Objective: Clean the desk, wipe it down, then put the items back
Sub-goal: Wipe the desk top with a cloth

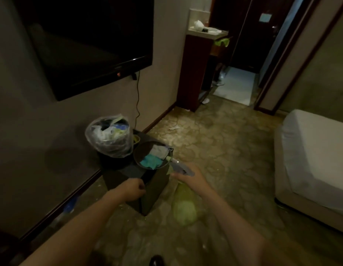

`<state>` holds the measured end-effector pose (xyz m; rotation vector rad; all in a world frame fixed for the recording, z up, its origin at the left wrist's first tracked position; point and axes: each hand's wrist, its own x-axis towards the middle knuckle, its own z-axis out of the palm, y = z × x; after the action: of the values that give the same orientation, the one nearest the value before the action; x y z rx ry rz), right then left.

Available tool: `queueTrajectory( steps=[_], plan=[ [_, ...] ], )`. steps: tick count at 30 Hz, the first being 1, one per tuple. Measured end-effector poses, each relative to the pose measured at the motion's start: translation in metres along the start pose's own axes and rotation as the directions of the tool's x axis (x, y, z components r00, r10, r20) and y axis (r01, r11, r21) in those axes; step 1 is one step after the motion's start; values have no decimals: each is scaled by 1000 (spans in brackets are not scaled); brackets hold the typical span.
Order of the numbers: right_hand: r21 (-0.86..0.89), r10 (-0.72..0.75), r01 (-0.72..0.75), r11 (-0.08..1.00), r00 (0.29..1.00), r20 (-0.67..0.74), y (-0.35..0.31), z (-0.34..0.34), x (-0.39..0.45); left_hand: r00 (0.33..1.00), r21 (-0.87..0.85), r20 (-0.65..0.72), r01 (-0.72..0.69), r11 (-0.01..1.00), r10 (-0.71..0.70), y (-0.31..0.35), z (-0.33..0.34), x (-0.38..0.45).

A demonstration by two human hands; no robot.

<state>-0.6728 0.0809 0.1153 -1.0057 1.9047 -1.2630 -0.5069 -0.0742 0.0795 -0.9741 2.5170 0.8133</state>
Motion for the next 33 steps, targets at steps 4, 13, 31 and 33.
queueTrajectory(
  steps=[4,13,31,33],
  plan=[
    [11,44,-44,999,998,36,6,-34,56,1000,22,28,-5,1000,4,20,-23,71],
    [-41,109,-103,994,981,159,8,-97,184,994,-15,-27,110,994,-110,43,-80,169],
    [-238,53,125,963,781,623,47,-123,454,873,-261,-19,465,846,-486,48,-113,305],
    [-257,75,124,958,759,647,48,-111,479,857,-303,-20,485,821,-514,39,-114,312]
  ],
)
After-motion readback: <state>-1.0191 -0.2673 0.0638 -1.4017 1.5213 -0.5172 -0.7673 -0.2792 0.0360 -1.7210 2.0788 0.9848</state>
